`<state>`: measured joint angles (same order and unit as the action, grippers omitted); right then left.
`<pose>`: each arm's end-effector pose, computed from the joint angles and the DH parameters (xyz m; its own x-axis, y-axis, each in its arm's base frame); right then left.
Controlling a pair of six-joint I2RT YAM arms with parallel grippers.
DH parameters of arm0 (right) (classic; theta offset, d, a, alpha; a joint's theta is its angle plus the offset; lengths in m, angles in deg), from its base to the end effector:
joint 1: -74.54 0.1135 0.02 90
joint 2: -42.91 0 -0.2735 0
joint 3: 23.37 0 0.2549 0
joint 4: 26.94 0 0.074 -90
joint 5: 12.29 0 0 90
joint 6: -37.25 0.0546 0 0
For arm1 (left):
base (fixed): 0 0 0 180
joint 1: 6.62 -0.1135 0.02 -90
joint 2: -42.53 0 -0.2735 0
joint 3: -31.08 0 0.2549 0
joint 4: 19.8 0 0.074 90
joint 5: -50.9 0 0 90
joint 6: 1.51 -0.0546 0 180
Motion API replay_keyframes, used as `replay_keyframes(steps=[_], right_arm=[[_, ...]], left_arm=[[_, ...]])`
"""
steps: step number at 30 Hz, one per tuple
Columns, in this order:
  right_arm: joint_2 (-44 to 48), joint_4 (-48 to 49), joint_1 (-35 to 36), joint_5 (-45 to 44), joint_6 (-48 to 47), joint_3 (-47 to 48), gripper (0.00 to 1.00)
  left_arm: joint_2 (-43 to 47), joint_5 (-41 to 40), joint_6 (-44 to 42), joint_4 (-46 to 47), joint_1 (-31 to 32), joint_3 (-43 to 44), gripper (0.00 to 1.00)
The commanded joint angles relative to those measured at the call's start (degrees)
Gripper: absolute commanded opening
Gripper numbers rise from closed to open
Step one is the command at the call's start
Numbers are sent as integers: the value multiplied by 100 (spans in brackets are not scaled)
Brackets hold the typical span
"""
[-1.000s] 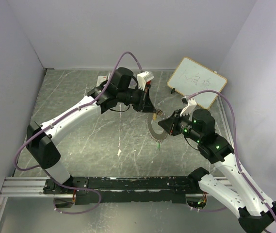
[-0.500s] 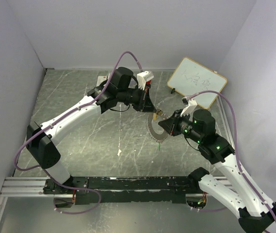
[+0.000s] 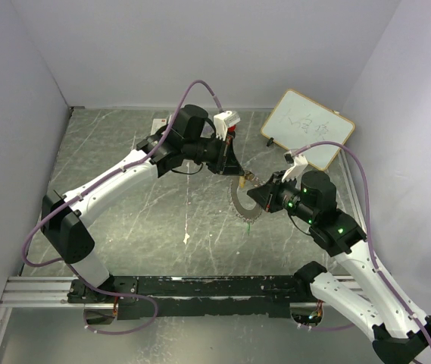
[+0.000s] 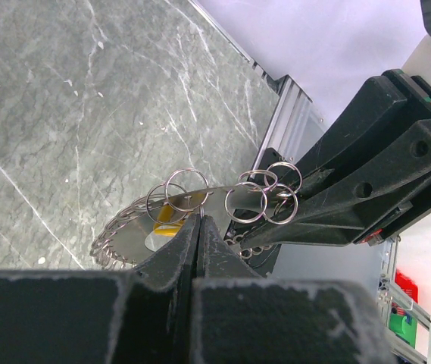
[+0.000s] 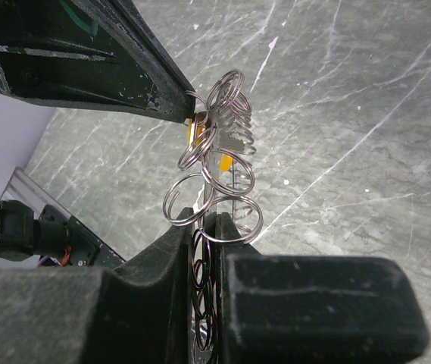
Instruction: Put the keys on the keyring
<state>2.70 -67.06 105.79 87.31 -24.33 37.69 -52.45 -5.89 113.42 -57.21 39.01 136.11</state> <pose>0.1406 0.0960 0.3386 -0.5556 0.2117 -0.8040 -0.4339 0.7510 0.4977 0.2591 -0.3076 0.3754 -0.6869 0.1979 -0.6993 0.7154 0.3537 -0.6026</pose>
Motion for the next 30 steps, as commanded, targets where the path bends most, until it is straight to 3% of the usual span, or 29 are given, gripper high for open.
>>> replay_keyframes(steps=[1,30], right_arm=[[111,141,40,-27,-40,1,0],[136,108,42,-33,-39,2,0]], left_arm=[[111,96,71,164,51,122,7],[175,-34,91,182,43,65,7]])
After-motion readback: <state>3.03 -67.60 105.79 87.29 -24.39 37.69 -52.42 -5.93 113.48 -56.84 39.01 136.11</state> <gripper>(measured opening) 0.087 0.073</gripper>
